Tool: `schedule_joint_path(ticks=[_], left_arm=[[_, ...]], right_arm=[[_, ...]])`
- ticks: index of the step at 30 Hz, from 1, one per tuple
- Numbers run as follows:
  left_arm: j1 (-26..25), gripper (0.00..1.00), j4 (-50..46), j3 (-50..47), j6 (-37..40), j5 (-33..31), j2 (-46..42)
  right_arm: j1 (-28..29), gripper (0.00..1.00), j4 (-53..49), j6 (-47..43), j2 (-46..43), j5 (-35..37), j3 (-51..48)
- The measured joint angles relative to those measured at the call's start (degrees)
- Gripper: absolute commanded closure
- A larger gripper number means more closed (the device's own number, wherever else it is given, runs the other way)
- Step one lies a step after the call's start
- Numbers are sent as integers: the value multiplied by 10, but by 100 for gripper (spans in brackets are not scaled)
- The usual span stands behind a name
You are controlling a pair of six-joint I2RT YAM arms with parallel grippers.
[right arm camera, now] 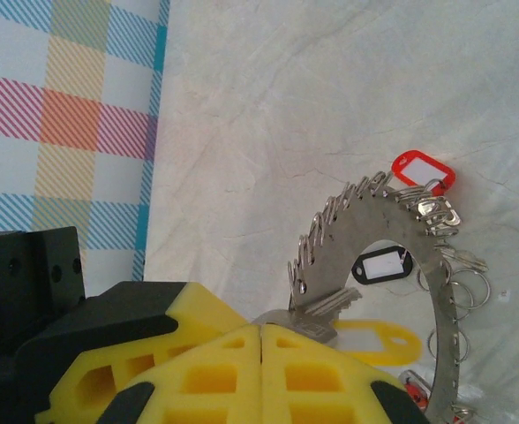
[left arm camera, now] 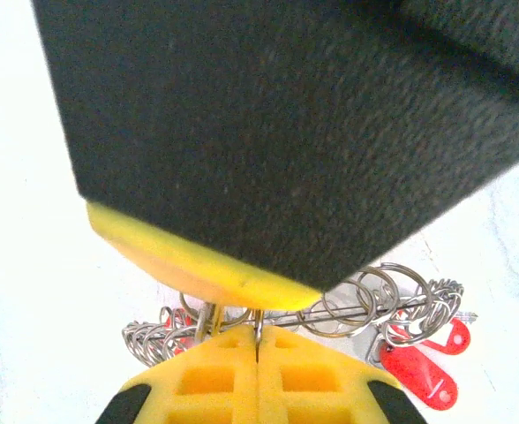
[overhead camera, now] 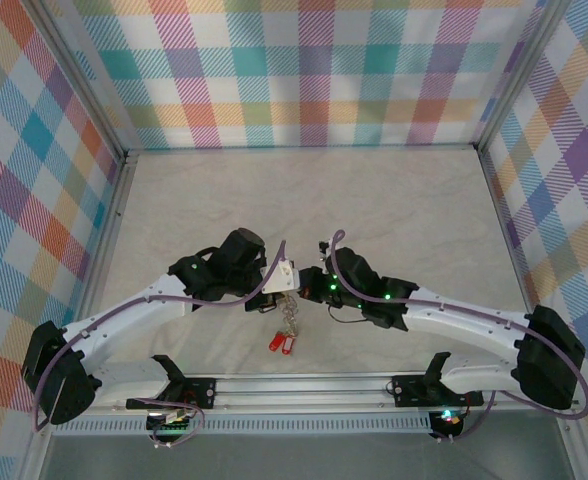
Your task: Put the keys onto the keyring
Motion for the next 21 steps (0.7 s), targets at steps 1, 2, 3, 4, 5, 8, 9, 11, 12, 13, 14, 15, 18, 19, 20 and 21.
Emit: schedule_joint_path(ticks=[1,2,3,4,5,8,9,11,12,13,14,15,18,19,20,21], left_arm=[[0,100,0,0,0,0,0],[1,100,0,0,-2,-1,0],[1,100,0,0,-2,0,0],[2,100,0,0,-2,0,0],[3,100,0,0,-2,0,0],[4,100,0,0,-2,0,0],[4,100,0,0,-2,0,0],[4,100,0,0,-2,0,0],[4,100,0,0,-2,0,0],[4,100,0,0,-2,0,0],[4,100,0,0,-2,0,0],[4,100,1,0,-2,0,-1],[4,100,0,0,-2,-1,-1],[4,100,0,0,-2,-2,-1],[4,100,0,0,-2,-3,-1],[4,100,0,0,-2,-3,-2]], right_arm=[[0,100,-3,0,-5,1,0],[0,100,-5,-1,-10,1,0],[1,100,-6,0,-13,1,0],[2,100,-7,0,-17,1,0],[3,100,-8,0,-19,0,0],[4,100,-12,0,-18,-1,0],[4,100,-11,0,-18,-2,0],[4,100,-9,3,-18,-7,0],[4,100,-8,5,-17,-7,0],[4,100,-6,7,-15,-9,0],[4,100,-4,7,-12,-10,0],[4,100,-3,8,-10,-11,0],[4,100,3,9,-2,-13,0],[4,100,5,9,0,-13,0],[4,100,6,9,0,-13,0],[4,100,7,9,1,-13,0]])
